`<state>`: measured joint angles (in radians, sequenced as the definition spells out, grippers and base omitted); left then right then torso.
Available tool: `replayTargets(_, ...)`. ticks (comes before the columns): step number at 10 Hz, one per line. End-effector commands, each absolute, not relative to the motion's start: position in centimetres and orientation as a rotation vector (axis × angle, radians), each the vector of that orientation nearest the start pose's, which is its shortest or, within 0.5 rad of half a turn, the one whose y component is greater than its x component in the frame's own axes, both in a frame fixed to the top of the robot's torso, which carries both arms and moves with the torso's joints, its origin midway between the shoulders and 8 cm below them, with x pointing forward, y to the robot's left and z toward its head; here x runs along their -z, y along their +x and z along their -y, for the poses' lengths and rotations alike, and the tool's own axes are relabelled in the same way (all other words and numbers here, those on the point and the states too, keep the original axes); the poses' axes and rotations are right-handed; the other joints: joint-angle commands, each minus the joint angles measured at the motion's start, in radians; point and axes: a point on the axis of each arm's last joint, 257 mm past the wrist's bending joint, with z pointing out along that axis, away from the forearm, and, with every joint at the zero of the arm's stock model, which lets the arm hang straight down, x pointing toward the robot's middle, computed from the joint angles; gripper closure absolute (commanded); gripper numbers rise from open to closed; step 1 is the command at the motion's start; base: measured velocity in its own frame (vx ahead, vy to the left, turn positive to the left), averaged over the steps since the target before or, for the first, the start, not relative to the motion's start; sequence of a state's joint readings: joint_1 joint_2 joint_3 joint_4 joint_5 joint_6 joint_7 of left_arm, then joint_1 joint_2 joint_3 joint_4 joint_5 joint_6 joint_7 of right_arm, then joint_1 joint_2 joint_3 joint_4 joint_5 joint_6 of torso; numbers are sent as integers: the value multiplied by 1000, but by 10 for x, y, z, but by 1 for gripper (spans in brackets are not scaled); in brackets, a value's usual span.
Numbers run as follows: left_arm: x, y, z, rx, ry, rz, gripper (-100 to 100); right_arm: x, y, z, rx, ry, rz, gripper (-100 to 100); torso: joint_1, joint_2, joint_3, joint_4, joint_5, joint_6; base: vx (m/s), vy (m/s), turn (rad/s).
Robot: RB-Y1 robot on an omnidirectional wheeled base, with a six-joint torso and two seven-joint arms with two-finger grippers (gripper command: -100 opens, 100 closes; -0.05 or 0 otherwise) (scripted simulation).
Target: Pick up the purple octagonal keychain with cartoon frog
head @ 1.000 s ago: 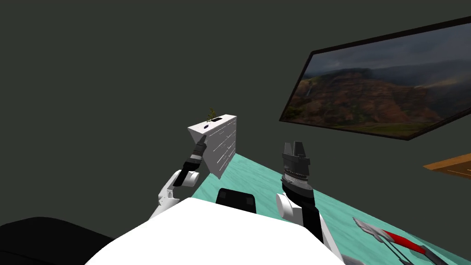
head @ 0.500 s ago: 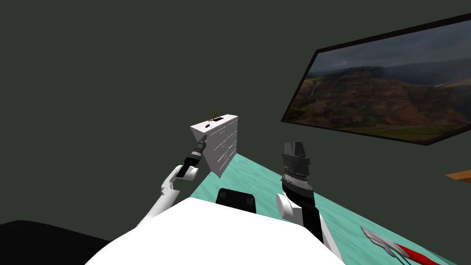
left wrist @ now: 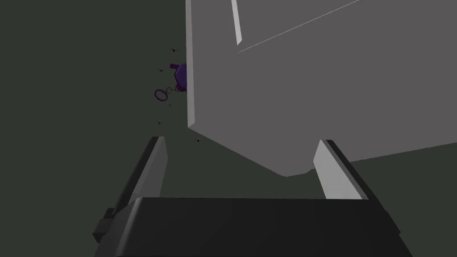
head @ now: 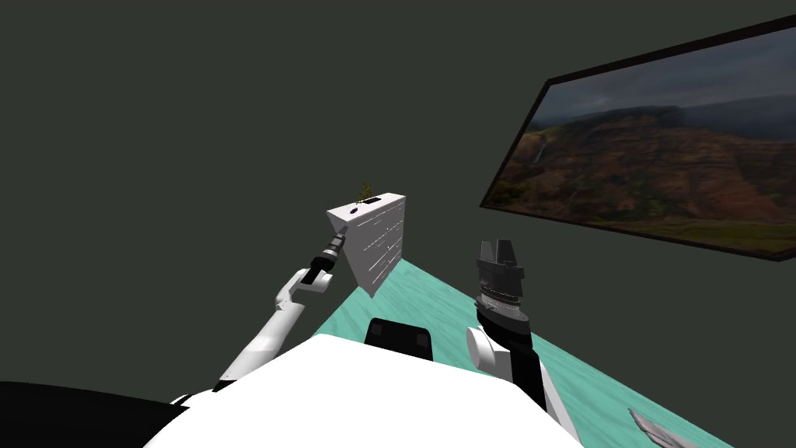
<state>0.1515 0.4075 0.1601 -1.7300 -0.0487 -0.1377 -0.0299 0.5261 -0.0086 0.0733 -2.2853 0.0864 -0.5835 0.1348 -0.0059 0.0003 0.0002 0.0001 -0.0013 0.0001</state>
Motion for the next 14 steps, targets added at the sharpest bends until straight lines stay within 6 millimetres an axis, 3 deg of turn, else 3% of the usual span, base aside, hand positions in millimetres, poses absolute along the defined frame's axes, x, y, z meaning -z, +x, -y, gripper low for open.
replayTargets(1, 136, 504, -413, 786, -790, -1226, -100, -33, 331, 243, -1205, 502, -653, 0, 0, 0, 0, 0, 0, 0, -13, -77, 76)
replayTargets(2, 137, 504, -413, 784, -793, -1228, -100, -33, 331, 243, -1205, 502, -653, 0, 1, 0, 0, 0, 0, 0, -3, -33, -3)
replayTargets(3, 134, 516, -437, 736, -814, -1237, -100, -33, 331, 243, -1205, 502, -653, 0, 3, -1, 0, 0, 0, 0, -9, -52, 105)
replayTargets(4, 138, 518, -440, 727, -828, -1244, -100, -32, 331, 243, -1205, 502, -653, 0, 2, -1, 0, 0, 0, 0, 3, -63, 70)
replayTargets(5, 130, 526, -462, 683, -845, -1244, -100, -33, 331, 243, -1205, 502, -653, 0, 2, -1, -1, 0, 0, 0, 27, -95, 102)
replayTargets(7, 137, 531, -468, 671, -868, -1251, -100, -33, 331, 243, -1205, 502, -653, 0, 0, -2, -1, -1, 0, 0, 0, -67, 29)
replayTargets(8, 126, 539, -492, 626, -894, -1244, -100, -33, 331, 243, -1205, 502, -653, 0, 2, -1, -1, 0, 0, 0, 7, -77, 89)
replayTargets(10, 132, 542, -497, 617, -913, -1249, -100, -33, 331, 243, -1205, 502, -653, 0, 1, -2, -1, 0, 0, 0, -1, -61, 31)
replayTargets(11, 121, 550, -523, 573, -948, -1236, -100, -33, 331, 243, -1205, 502, -653, 0, 3, -1, -1, 0, 0, 0, 3, -79, 77)
replayTargets(12, 125, 552, -527, 565, -964, -1239, -100, -32, 331, 243, -1205, 502, -653, 0, 1, -2, -1, 0, 0, 0, 4, -85, 59)
replayTargets(13, 108, 556, -550, 529, -991, -1217, -100, -33, 331, 243, -1205, 502, -653, 0, 0, -2, -1, 0, 0, 0, 8, -123, 73)
replayTargets(14, 115, 559, -557, 516, -1020, -1221, -100, -33, 331, 243, -1205, 502, -653, 0, -2, -2, -1, 0, -1, 0, 18, -103, 54)
